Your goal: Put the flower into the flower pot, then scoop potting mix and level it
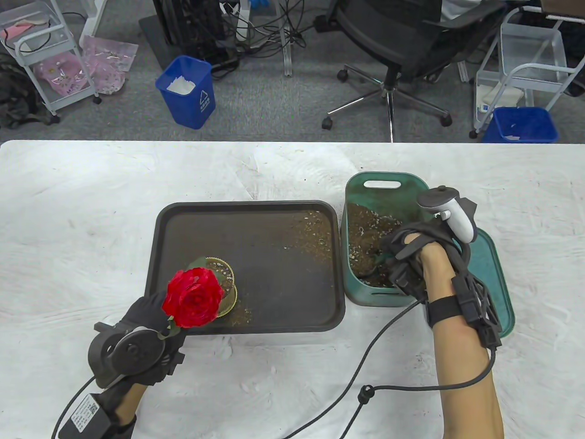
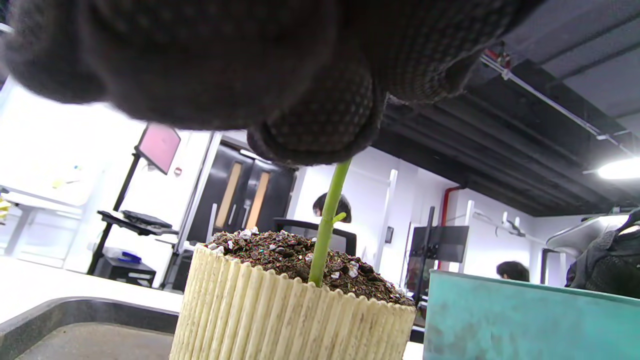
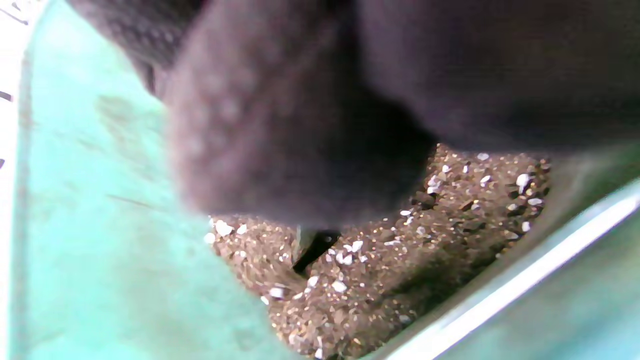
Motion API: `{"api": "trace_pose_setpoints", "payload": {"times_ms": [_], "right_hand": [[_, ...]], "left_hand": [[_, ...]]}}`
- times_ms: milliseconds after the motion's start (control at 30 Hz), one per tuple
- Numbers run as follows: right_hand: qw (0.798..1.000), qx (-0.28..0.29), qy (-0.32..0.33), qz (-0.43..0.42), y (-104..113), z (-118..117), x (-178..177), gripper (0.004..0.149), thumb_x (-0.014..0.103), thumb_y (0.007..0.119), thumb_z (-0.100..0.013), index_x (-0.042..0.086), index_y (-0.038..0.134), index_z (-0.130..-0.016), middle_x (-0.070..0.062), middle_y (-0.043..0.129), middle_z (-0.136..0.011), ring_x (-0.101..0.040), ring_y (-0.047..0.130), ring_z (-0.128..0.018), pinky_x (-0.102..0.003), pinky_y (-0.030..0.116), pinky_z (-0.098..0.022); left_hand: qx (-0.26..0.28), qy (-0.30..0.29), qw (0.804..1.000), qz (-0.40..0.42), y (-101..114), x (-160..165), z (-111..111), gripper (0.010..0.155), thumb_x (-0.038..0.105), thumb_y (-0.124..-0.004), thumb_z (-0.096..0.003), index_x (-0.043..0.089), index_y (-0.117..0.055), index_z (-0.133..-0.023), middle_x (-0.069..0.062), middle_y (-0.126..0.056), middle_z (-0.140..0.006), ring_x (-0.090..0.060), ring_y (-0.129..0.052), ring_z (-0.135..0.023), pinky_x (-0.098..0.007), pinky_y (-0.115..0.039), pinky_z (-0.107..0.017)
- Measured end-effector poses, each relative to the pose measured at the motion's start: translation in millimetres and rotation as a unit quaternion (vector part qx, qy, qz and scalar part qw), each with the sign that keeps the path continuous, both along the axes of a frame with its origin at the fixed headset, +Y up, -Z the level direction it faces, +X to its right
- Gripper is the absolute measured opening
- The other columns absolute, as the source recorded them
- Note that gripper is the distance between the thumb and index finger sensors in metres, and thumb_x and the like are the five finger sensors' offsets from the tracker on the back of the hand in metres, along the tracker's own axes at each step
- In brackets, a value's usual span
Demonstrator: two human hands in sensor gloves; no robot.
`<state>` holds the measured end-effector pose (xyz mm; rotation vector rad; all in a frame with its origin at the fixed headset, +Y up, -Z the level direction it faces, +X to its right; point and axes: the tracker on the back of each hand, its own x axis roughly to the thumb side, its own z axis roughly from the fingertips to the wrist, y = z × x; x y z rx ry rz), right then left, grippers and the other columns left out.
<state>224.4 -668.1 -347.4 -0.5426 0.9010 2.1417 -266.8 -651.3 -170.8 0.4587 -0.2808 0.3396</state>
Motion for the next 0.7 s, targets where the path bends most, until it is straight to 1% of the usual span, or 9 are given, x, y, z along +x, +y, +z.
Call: {"api": "trace_pose_setpoints", "payload": {"times_ms": [100,233,367,467,700], "right_hand": [[0.999,0.025,-0.034,-0.033,0,1,3,0.053,0.037,0.077,-0.041,-0.001,0.081,-0.077,-0.012,0.101,-0.044,-0.018,0.107,-0.012,-0.035,0.095,-0.001],[0.992,0.063,-0.081,-0.077,1,8,10,0.053,0.036,0.077,-0.041,-0.001,0.079,-0.080,-0.012,0.100,-0.048,-0.020,0.108,-0.015,-0.036,0.096,-0.003],[0.976,0.099,-0.139,-0.136,-1,21,18,0.052,0.034,0.077,-0.041,-0.001,0.079,-0.080,-0.012,0.101,-0.048,-0.021,0.109,-0.015,-0.036,0.097,-0.003],[0.962,0.120,-0.168,-0.176,-2,32,22,0.052,0.034,0.077,-0.041,0.000,0.079,-0.080,-0.012,0.101,-0.048,-0.021,0.109,-0.015,-0.036,0.097,-0.003],[0.933,0.170,-0.202,-0.245,5,56,27,0.052,0.035,0.077,-0.041,0.001,0.079,-0.080,-0.012,0.101,-0.049,-0.021,0.109,-0.016,-0.036,0.098,-0.004]], "left_hand": [[0.000,0.001,1.000,0.000,0,0,0,0.044,0.046,-0.079,-0.0400,0.020,-0.094,-0.072,-0.001,-0.104,-0.047,-0.015,-0.103,-0.013,-0.038,-0.092,-0.025],[0.000,0.001,1.000,-0.001,0,0,0,0.044,0.046,-0.079,-0.0401,0.020,-0.094,-0.072,-0.001,-0.104,-0.047,-0.015,-0.103,-0.013,-0.038,-0.092,-0.025],[0.001,0.000,1.000,-0.002,0,1,0,0.044,0.046,-0.079,-0.0401,0.020,-0.094,-0.072,-0.001,-0.104,-0.047,-0.015,-0.103,-0.013,-0.038,-0.092,-0.025],[0.001,0.000,1.000,0.000,0,0,0,0.044,0.046,-0.079,-0.0401,0.020,-0.094,-0.072,-0.001,-0.104,-0.047,-0.015,-0.103,-0.013,-0.038,-0.092,-0.025],[0.000,0.002,1.000,0.002,0,0,0,0.044,0.046,-0.079,-0.0401,0.020,-0.094,-0.072,-0.001,-0.104,-0.047,-0.015,-0.103,-0.013,-0.038,-0.092,-0.025]]}}
